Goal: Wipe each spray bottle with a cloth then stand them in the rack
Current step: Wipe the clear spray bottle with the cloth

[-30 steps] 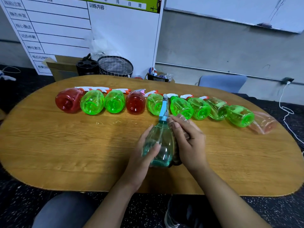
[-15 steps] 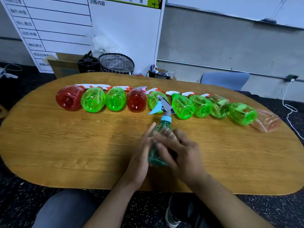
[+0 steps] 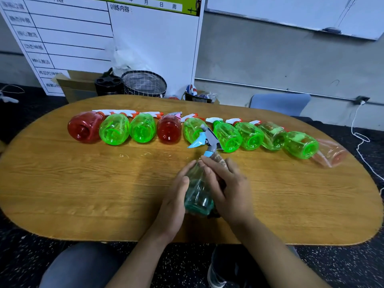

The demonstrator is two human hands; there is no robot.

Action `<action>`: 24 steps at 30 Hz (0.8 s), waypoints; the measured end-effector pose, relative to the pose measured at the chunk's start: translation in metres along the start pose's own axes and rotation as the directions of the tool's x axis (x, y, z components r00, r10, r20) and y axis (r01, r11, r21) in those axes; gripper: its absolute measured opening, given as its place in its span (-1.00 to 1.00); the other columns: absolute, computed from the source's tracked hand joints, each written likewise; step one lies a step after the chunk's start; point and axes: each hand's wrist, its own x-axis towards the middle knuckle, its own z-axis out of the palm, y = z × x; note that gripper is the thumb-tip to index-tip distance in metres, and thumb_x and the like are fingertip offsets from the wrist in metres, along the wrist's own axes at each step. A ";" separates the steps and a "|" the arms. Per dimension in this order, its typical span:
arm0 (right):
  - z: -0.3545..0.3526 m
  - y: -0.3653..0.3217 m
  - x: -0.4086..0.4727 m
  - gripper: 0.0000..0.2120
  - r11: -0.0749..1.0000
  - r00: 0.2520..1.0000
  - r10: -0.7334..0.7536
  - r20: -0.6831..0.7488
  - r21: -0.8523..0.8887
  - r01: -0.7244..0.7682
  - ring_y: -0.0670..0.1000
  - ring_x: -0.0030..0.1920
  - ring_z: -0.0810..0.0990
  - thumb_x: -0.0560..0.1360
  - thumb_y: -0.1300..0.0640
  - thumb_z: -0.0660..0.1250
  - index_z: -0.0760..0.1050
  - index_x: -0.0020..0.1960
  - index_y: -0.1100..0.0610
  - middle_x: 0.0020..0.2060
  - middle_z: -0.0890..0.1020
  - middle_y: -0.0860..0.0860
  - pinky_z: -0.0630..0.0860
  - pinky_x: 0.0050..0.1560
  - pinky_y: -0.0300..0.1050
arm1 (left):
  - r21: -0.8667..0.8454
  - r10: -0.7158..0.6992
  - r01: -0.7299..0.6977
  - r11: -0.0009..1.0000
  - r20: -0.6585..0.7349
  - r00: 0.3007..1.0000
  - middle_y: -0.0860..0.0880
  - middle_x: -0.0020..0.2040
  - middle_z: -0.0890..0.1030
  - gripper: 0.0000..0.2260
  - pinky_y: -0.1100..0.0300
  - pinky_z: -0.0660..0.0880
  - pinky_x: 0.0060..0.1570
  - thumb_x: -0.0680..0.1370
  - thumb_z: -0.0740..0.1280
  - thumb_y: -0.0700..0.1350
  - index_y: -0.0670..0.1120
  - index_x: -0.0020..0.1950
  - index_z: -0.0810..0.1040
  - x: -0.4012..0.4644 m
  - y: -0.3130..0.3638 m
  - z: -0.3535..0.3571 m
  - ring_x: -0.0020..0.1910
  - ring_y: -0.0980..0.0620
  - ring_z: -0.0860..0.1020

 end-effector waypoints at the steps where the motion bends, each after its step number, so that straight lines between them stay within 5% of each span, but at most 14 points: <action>1: -0.001 -0.003 -0.010 -0.66 0.999 0.999 -0.048 0.015 0.007 0.048 -0.02 -0.21 0.59 0.69 -0.13 0.25 0.63 0.37 -0.07 -0.07 0.51 0.00 0.59 -0.27 -0.01 | -0.005 0.001 -0.001 1.000 0.006 1.000 -0.02 0.52 0.55 -0.58 -0.21 0.41 0.50 0.73 0.11 0.05 0.11 0.58 0.43 0.000 0.000 0.000 0.51 -0.07 0.51; 5: -0.008 -0.002 -0.043 -0.71 0.897 0.891 -0.430 0.143 -0.046 0.440 0.00 -0.17 0.64 0.65 -0.03 0.40 0.64 0.36 -0.08 -0.01 0.60 0.01 0.63 -0.21 -0.10 | -0.018 -0.005 0.005 1.000 0.014 1.000 -0.07 0.47 0.60 -0.58 -0.01 0.47 0.40 0.72 0.13 0.09 0.12 0.58 0.43 0.001 0.001 -0.001 0.45 -0.10 0.57; 8: -0.013 0.008 -0.034 -0.69 0.850 0.842 -0.504 0.192 -0.065 0.523 0.03 -0.14 0.68 0.64 -0.03 0.41 0.62 0.38 -0.11 0.02 0.65 0.04 0.66 -0.21 -0.06 | -0.008 -0.009 0.009 1.000 0.027 1.000 -0.06 0.44 0.62 -0.56 0.08 0.53 0.33 0.71 0.11 0.06 0.08 0.59 0.40 0.001 0.000 0.000 0.42 -0.08 0.59; 12: -0.011 0.011 0.006 -0.67 0.987 0.985 -0.149 0.089 -0.055 0.154 0.03 -0.20 0.65 0.70 -0.16 0.23 0.63 0.35 -0.11 -0.05 0.59 0.00 0.62 -0.27 0.04 | 0.019 -0.015 0.015 1.000 -0.001 1.000 -0.01 0.50 0.56 -0.60 -0.25 0.47 0.45 0.72 0.13 0.10 0.18 0.56 0.46 0.001 0.001 0.002 0.50 -0.07 0.53; 14: -0.005 0.011 0.020 -0.62 0.998 0.999 0.005 0.034 -0.057 -0.003 -0.02 -0.19 0.61 0.68 -0.20 0.20 0.67 0.31 -0.10 -0.10 0.55 -0.08 0.59 -0.25 0.05 | 0.036 -0.013 0.013 0.999 0.005 1.000 0.01 0.53 0.53 -0.58 -0.26 0.42 0.50 0.73 0.12 0.08 0.13 0.59 0.43 0.001 -0.001 0.001 0.52 -0.06 0.50; 16: -0.002 0.008 0.018 -0.62 0.998 1.000 0.004 0.024 -0.058 -0.003 -0.04 -0.20 0.59 0.67 -0.20 0.21 0.66 0.32 -0.09 -0.10 0.53 -0.06 0.59 -0.25 0.02 | 0.019 -0.008 0.007 1.000 0.010 1.000 0.02 0.52 0.54 -0.59 -0.19 0.44 0.49 0.73 0.10 0.06 0.12 0.58 0.43 0.001 -0.002 0.001 0.51 -0.05 0.51; 20: -0.008 -0.004 -0.019 -0.71 0.967 0.961 -0.252 0.117 0.009 0.253 0.02 -0.19 0.63 0.69 -0.07 0.31 0.65 0.35 -0.05 -0.03 0.58 0.03 0.64 -0.24 0.00 | -0.016 -0.005 0.005 1.000 0.004 1.000 -0.03 0.46 0.61 -0.59 0.10 0.53 0.36 0.73 0.09 0.04 0.08 0.56 0.44 0.002 -0.001 0.000 0.45 -0.05 0.57; 24: -0.011 0.002 -0.037 -0.71 0.825 0.813 -0.542 0.212 -0.049 0.563 0.04 -0.21 0.65 0.63 0.01 0.44 0.67 0.34 0.00 -0.10 0.65 0.05 0.64 -0.28 -0.03 | -0.048 -0.006 0.007 0.999 0.005 1.000 -0.09 0.44 0.62 -0.57 -0.01 0.51 0.37 0.71 0.12 0.07 0.07 0.58 0.42 0.002 0.003 0.000 0.41 -0.12 0.60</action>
